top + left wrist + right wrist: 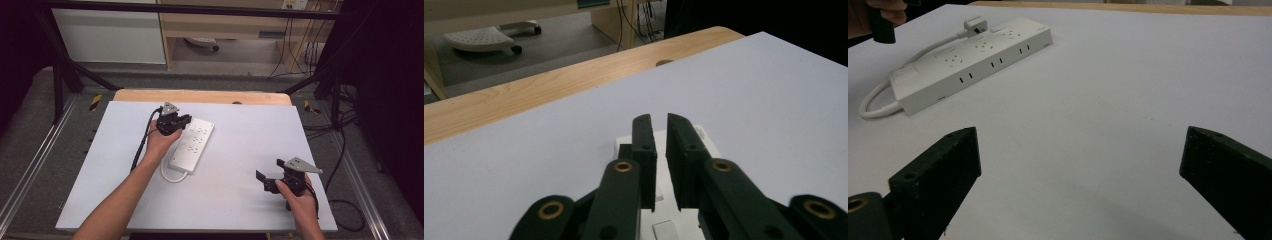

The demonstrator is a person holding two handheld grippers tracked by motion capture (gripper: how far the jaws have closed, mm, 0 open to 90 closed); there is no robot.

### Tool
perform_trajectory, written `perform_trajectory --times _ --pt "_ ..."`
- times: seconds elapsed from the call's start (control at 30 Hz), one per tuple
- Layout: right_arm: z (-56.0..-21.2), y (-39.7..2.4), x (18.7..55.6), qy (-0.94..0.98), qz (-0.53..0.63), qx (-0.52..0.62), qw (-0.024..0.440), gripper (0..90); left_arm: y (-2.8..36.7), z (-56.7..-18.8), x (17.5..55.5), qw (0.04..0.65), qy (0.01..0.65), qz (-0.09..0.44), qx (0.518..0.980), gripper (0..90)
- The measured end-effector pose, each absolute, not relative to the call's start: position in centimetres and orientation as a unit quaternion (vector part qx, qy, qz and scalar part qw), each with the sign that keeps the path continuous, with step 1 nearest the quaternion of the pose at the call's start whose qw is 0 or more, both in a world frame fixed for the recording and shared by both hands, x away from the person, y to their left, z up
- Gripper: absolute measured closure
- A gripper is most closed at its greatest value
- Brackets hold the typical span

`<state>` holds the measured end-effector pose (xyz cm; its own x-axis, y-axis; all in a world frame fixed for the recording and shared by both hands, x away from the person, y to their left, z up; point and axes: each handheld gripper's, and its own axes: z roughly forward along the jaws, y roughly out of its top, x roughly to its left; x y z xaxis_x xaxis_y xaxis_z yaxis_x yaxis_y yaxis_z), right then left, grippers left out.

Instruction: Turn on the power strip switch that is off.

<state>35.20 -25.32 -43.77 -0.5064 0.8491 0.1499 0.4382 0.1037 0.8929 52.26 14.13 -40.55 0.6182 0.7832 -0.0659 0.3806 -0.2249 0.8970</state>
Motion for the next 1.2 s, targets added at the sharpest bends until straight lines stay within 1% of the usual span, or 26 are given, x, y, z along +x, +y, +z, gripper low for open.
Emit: perform_trajectory --times 0.1,0.2,1.2 --pt "-43.8 -25.3 35.2 0.714 0.495 0.450 0.208 3.4 14.3 -40.6 52.3 0.487 0.388 0.200 0.756 88.2" --pt "-43.8 -25.3 35.2 0.714 0.494 0.450 0.208 3.5 14.3 -40.7 52.4 0.489 0.388 0.198 0.756 89.9" --pt "-43.6 -25.4 35.2 0.712 0.496 0.450 0.211 3.4 14.8 -42.2 53.2 0.464 0.398 0.181 0.770 90.0"
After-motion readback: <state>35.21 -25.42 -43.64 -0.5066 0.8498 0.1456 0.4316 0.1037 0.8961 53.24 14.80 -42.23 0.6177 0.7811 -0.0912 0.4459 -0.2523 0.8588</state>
